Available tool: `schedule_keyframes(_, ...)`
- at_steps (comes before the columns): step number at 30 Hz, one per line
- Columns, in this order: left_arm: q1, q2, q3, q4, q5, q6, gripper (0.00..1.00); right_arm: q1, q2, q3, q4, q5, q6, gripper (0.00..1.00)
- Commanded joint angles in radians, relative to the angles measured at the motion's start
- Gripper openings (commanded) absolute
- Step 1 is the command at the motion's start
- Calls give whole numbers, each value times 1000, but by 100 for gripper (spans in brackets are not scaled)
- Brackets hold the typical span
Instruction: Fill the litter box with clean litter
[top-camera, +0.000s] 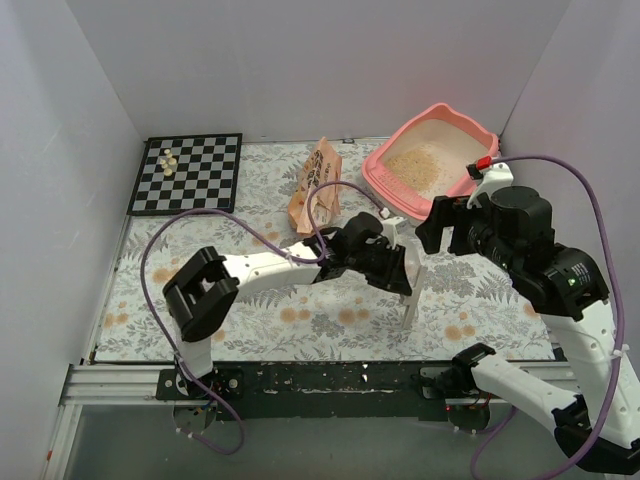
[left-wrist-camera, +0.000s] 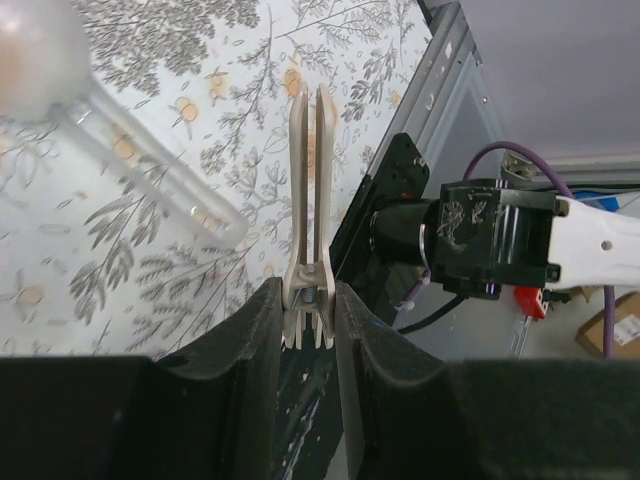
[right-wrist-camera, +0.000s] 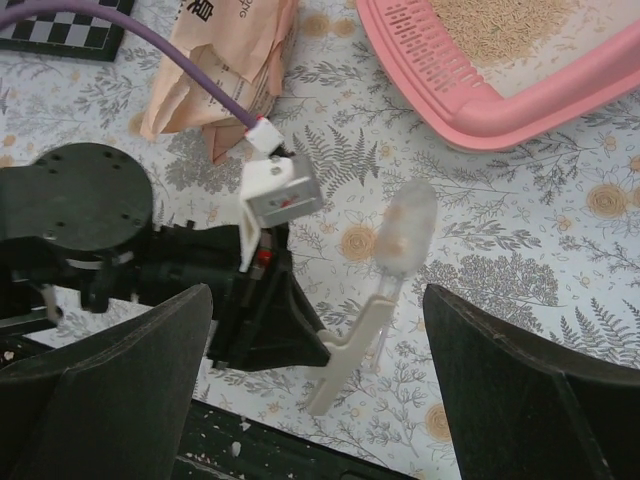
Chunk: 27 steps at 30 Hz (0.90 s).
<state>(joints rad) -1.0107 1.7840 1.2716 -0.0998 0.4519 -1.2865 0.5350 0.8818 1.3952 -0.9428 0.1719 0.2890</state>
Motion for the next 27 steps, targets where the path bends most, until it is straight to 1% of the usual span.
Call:
schedule_keyframes(1,-40,89,113,126,57,-46,0,-1,-26,14,6,-28,13,94)
schedule_keyframes(9,-42,277,253,130,68,-65,0,0,-49,-13,9,-45,19,94)
schedule_keyframes(14,-42,360,282,133,61,-83,0,0,-63,-36,12,-49,19,94)
schedule_keyframes(15,-42,370,285,135,60,-86,2,0,-64,-38,12,-46,19,94)
schedule_keyframes(19,-42,396,285,144,64,-94,20,0,-70,-55,13,-45,15,94)
schedule_keyframes(21,-42,402,285,144,62,-88,33,0,-70,-58,16,-48,15,94)
schedule_keyframes(22,-42,403,285,144,65,-85,36,-1,-70,-59,16,-49,13,94)
schedule_keyframes(23,-42,402,284,144,67,-82,44,0,-69,-59,16,-51,15,94)
schedule_keyframes(24,-42,399,284,144,68,-80,50,-1,-69,-59,18,-52,15,94)
schedule_keyframes(26,-42,385,285,143,70,-76,58,0,-66,-56,22,-57,16,94)
schedule_keyframes(27,-42,374,287,138,70,-71,61,0,-64,-53,24,-60,15,94)
